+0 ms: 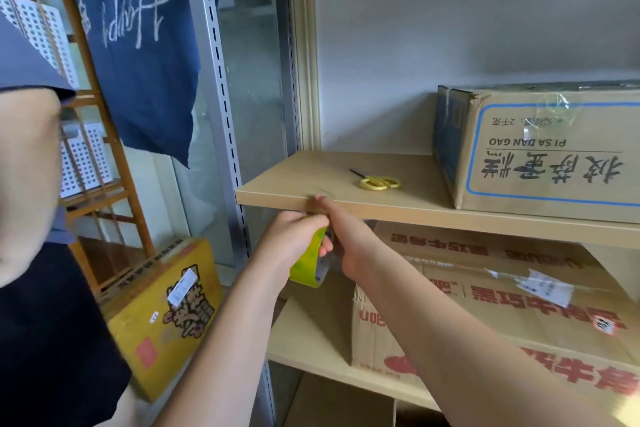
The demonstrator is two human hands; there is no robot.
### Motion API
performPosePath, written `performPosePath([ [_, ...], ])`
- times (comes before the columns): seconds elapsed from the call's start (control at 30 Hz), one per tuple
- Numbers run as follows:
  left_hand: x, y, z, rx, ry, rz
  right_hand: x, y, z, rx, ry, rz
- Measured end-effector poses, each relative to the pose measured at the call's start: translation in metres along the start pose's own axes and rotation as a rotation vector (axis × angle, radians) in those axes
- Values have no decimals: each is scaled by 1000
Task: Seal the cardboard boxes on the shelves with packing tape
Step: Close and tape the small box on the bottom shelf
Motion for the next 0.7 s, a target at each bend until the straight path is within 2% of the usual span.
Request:
performPosePath([
  [0.1,18,-7,-8,50,8,82,-4,12,3,-10,87,120],
  [0.2,26,-7,-20,78,6,99,-12,8,-3,-20,105,-11],
  [0.27,28,-5,-34,79,35,67,-22,-1,-15,-18,33,-110],
  [0.4,32,7,-68,127,132,-130,-48,-19,-41,-23,-280,-306],
  [0.47,24,25,-86,98,133,-178,-44,-38,-53,-10,-344,-419],
  [0.57,-19,73,-116,16,28,-163,-6,-89,-78,-33,-324,-360],
  [0.7,-105,146,-148,-139,-262,-194,62,-170,-116,-97,-207,-315],
])
Point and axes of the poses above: each hand's wrist, its own z-axis towards the middle knuckle, its own y-axis out of the palm, x = y × z, the point moved 3 cm from there along z, towards the middle knuckle, and after that the axes turned 5 degrees about z, right-handed, at the moved point
